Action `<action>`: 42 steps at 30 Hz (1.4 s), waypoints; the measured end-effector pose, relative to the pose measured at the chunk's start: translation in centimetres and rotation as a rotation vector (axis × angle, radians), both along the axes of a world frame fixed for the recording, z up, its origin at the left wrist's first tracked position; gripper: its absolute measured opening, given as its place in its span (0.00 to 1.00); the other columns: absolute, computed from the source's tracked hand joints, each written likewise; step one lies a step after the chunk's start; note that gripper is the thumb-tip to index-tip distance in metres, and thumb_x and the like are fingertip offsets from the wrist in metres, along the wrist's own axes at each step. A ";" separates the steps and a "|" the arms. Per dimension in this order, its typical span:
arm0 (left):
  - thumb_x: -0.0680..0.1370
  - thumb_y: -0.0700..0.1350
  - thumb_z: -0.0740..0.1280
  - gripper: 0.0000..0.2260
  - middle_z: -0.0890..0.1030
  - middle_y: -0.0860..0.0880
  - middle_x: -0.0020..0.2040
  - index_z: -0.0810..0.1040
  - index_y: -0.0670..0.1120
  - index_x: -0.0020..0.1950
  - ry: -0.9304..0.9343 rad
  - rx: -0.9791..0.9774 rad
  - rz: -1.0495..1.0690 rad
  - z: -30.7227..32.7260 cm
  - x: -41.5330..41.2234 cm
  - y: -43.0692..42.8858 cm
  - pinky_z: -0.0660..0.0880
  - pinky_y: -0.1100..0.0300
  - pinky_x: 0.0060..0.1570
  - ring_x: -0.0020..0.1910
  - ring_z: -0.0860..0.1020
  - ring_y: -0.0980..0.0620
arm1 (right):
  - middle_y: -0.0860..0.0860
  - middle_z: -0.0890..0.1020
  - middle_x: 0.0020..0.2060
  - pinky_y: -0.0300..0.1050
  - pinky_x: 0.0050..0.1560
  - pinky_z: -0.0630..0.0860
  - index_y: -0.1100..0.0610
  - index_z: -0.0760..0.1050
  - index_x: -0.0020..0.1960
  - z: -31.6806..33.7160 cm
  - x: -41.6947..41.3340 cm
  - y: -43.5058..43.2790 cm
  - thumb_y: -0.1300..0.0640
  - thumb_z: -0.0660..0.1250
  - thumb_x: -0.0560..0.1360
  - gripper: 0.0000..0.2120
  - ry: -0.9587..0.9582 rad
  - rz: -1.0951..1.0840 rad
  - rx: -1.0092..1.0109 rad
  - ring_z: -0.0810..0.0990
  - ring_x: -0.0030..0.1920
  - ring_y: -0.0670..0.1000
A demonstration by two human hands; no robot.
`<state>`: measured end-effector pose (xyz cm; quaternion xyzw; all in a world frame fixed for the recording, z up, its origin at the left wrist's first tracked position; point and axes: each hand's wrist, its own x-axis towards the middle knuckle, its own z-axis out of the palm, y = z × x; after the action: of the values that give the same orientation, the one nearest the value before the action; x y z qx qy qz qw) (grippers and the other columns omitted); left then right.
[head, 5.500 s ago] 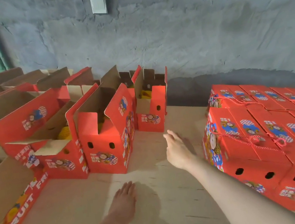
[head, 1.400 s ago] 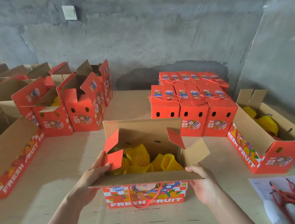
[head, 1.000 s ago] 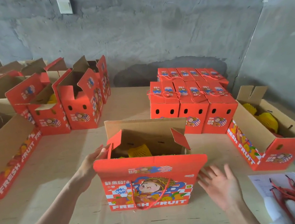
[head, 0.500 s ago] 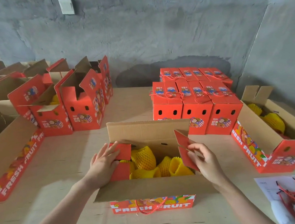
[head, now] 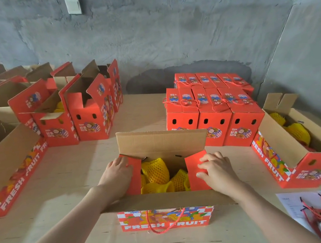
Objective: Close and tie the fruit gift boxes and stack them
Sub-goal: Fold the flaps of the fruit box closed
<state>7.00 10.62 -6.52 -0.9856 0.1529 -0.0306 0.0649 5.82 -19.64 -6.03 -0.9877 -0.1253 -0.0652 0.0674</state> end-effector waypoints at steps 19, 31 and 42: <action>0.68 0.54 0.75 0.16 0.78 0.50 0.52 0.74 0.57 0.52 -0.112 -1.423 0.244 0.5 -2.1 0.2 0.78 0.54 0.48 0.49 0.79 0.49 | 0.58 0.77 0.46 0.43 0.46 0.72 0.67 0.73 0.51 -1.1 -2.0 1.6 0.69 0.73 0.68 0.14 -0.339 -0.147 0.653 0.75 0.44 0.54; 0.72 0.63 0.68 0.33 0.72 0.52 0.62 0.72 0.40 0.66 0.012 -1.146 0.155 -1.4 -2.8 1.6 0.67 0.55 0.64 0.65 0.70 0.48 | 0.57 0.72 0.66 0.45 0.70 0.61 0.63 0.79 0.53 -1.1 -1.8 0.8 0.70 0.62 0.76 0.09 -0.147 -0.121 0.783 0.66 0.70 0.54; 0.75 0.46 0.71 0.27 0.61 0.48 0.75 0.65 0.49 0.71 0.317 -0.945 0.106 -0.2 1.5 3.7 0.66 0.56 0.64 0.68 0.65 0.49 | 0.40 0.46 0.77 0.51 0.73 0.53 0.33 0.61 0.70 1.1 1.1 -1.9 0.50 0.64 0.78 0.25 0.396 0.073 0.535 0.45 0.76 0.43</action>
<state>8.47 14.33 -6.72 -0.9063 0.0802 0.0567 -0.4111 6.90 -21.55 -4.97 -0.9234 -0.1234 0.0999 0.3495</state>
